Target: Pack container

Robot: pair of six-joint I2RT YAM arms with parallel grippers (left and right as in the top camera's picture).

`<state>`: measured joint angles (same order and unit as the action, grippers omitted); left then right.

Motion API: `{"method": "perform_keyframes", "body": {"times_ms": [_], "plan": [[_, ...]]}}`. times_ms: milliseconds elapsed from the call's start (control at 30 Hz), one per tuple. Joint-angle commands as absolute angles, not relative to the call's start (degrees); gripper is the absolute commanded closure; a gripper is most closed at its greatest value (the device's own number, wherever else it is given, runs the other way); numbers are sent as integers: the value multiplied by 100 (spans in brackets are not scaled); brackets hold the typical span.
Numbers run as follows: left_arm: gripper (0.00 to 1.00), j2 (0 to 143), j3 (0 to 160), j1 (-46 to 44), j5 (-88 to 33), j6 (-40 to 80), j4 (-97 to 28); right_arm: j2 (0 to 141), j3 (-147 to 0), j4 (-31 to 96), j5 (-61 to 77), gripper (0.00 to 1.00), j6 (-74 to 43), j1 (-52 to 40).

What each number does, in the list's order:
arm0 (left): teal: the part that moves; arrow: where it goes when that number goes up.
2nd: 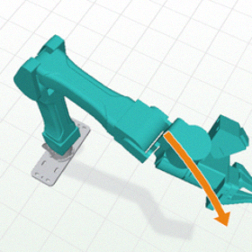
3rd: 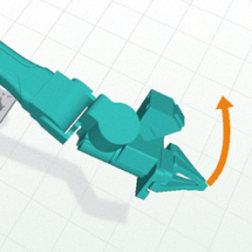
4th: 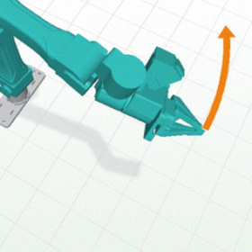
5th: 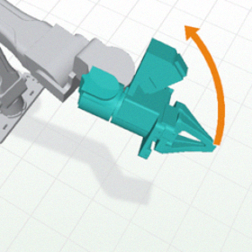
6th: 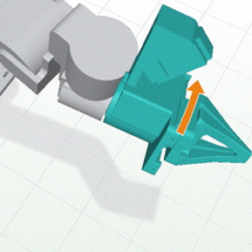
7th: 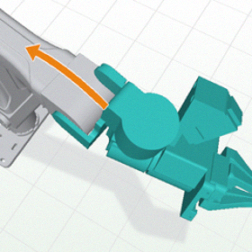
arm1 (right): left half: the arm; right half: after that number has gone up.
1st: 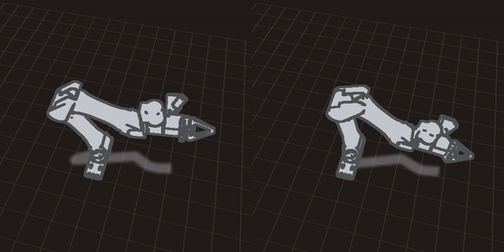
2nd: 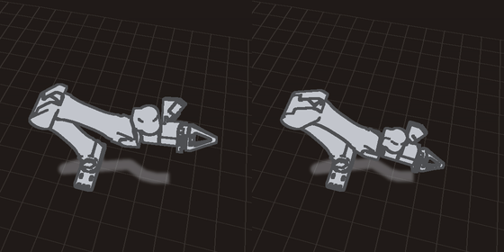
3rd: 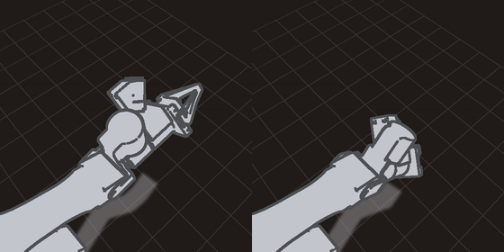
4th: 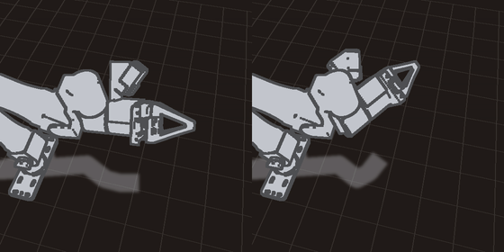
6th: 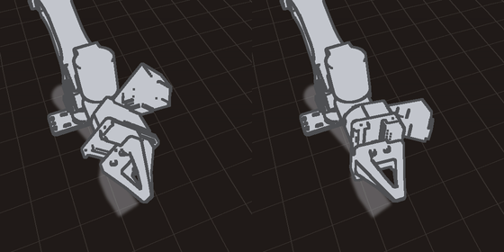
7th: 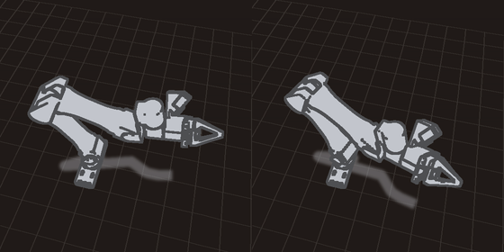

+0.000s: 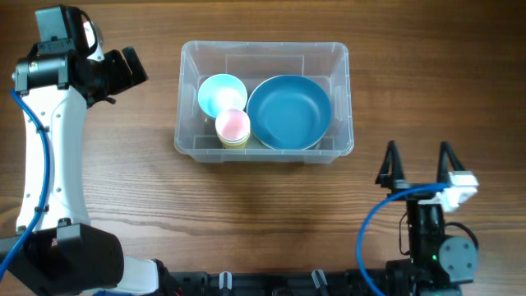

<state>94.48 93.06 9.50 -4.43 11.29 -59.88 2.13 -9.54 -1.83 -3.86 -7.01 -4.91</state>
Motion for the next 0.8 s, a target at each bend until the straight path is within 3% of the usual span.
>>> {"method": "perform_keyframes", "body": {"times_ms": [0,767], "plan": [[0,9336,9310,976,-491,1186,-5977,21,-602,-270,-117,0,-301,-517],[0,9336,9310,976,-491,1186,-5977,19,-30,-47,-93,0,-467,-185]]}}
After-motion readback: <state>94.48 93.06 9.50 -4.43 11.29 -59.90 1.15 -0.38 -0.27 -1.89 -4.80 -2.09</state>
